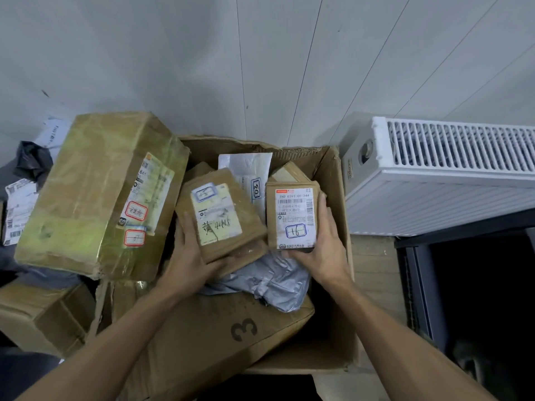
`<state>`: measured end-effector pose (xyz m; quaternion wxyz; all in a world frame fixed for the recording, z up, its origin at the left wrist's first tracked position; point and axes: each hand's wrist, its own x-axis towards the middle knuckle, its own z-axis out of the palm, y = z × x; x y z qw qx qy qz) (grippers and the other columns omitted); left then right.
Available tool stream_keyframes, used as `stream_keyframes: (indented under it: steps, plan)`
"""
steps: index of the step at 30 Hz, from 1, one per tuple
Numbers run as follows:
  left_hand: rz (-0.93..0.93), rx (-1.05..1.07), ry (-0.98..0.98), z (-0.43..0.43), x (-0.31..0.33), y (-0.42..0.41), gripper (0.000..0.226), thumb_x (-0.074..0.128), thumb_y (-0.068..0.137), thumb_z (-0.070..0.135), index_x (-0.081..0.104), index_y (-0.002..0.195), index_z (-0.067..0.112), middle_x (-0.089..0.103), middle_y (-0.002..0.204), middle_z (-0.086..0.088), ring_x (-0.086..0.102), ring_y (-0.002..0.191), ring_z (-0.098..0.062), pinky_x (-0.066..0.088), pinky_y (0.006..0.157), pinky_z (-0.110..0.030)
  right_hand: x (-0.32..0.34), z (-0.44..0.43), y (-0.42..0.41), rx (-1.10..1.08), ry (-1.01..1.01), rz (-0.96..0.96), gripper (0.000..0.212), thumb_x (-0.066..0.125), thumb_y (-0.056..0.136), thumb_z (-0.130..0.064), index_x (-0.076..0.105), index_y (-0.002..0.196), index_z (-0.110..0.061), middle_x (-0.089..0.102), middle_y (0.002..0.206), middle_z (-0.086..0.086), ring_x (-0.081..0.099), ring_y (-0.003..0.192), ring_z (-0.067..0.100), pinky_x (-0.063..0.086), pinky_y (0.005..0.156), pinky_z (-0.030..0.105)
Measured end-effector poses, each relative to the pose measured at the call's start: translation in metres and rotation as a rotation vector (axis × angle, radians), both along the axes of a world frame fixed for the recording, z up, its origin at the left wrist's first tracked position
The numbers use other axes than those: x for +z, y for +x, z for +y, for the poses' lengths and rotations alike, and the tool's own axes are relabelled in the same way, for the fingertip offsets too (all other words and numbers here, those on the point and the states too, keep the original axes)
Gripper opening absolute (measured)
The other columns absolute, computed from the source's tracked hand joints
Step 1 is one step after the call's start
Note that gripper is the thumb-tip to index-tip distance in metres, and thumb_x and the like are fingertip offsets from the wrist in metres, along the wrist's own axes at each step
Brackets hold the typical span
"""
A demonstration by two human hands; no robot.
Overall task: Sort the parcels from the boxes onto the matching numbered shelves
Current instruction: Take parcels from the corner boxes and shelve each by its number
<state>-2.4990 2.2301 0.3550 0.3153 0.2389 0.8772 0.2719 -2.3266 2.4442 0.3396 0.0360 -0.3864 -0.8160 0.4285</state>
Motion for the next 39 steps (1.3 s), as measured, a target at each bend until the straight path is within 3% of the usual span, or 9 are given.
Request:
stream_keyframes:
  steps: [4,7,10,15,20,24,31,36,39]
  plan:
    - [0.030,-0.209,0.017,-0.019,0.004,-0.017,0.134,0.077,0.067,0.055,-0.025,0.149,0.027,-0.016,0.166,-0.003,-0.011,0.153,-0.016,0.009,0.124,-0.034,-0.002,0.008,0.002,0.068,0.043,-0.120,0.120,0.085,0.076,-0.038,-0.004,0.157,-0.040,0.045,0.148,0.009,0.049,0.129,0.027,0.042,0.097,0.033]
    - [0.050,-0.209,-0.040,-0.017,0.007,-0.026,0.151,0.075,0.054,0.082,-0.021,0.155,0.022,-0.011,0.167,-0.005,-0.005,0.154,-0.018,0.012,0.124,-0.038,-0.004,0.012,0.000,0.074,0.049,-0.173,0.126,0.088,0.071,-0.038,-0.003,0.159,-0.034,0.013,0.163,0.014,0.023,0.148,0.031,0.032,0.114,0.041]
    - [0.056,-0.157,-0.078,-0.004,0.009,-0.020,0.153,0.089,0.053,0.062,-0.018,0.155,0.022,-0.012,0.165,-0.009,-0.004,0.154,-0.023,0.016,0.123,-0.043,0.001,0.012,-0.008,0.102,0.017,-0.212,0.138,0.089,0.059,-0.060,-0.004,0.159,-0.035,-0.012,0.166,0.007,0.003,0.152,0.027,0.022,0.119,0.045]
    - [0.107,-0.101,-0.093,0.009,0.004,-0.005,0.141,0.090,0.059,0.052,-0.005,0.158,0.021,-0.013,0.163,-0.007,0.017,0.149,-0.033,0.037,0.110,-0.048,0.009,0.006,-0.028,-0.006,0.049,-0.250,0.132,0.054,0.054,-0.098,0.003,0.158,-0.036,-0.008,0.166,0.007,0.002,0.153,0.028,0.018,0.121,0.055]
    - [0.128,-0.146,-0.043,-0.004,0.000,-0.011,0.134,0.083,0.066,0.054,-0.008,0.158,0.024,-0.017,0.164,-0.005,0.011,0.152,-0.029,0.036,0.111,-0.042,0.008,0.011,-0.038,0.079,0.173,-0.242,0.110,0.065,0.070,-0.080,0.012,0.156,-0.037,-0.008,0.165,0.008,0.002,0.151,0.030,0.023,0.117,0.057]
    - [0.155,-0.183,-0.097,-0.004,-0.002,-0.018,0.135,0.086,0.066,0.051,-0.008,0.158,0.022,-0.020,0.163,-0.011,0.014,0.151,-0.034,0.036,0.111,-0.042,0.004,0.016,-0.048,0.070,0.215,-0.218,0.098,0.066,0.077,-0.070,0.014,0.156,-0.043,0.004,0.157,0.005,0.019,0.141,0.033,0.037,0.108,0.053]
    - [0.129,-0.037,-0.089,0.020,-0.011,-0.005,0.143,0.090,0.058,0.053,-0.009,0.159,0.026,-0.033,0.159,-0.014,0.012,0.150,-0.041,0.033,0.114,-0.047,0.000,0.022,-0.058,0.128,0.248,-0.348,0.097,0.059,0.077,-0.076,0.008,0.154,-0.048,-0.007,0.164,0.007,0.029,0.136,0.040,0.039,0.105,0.053]
    - [0.192,-0.070,0.013,0.015,-0.016,-0.003,0.132,0.089,0.068,0.043,-0.007,0.157,0.025,-0.026,0.160,-0.015,0.009,0.152,-0.033,0.019,0.119,-0.034,-0.005,0.021,-0.063,0.130,0.234,-0.345,0.098,0.061,0.077,-0.073,0.008,0.154,-0.044,-0.013,0.164,0.004,0.013,0.145,0.040,0.036,0.106,0.058]
    - [0.182,-0.084,0.048,0.009,-0.014,-0.003,0.132,0.089,0.069,0.040,-0.009,0.157,0.026,-0.027,0.160,-0.011,0.006,0.152,-0.028,0.013,0.116,-0.026,-0.002,0.017,-0.065,0.119,0.250,-0.369,0.094,0.061,0.081,-0.068,0.012,0.155,-0.039,-0.012,0.166,0.004,0.019,0.140,0.040,0.034,0.105,0.055]
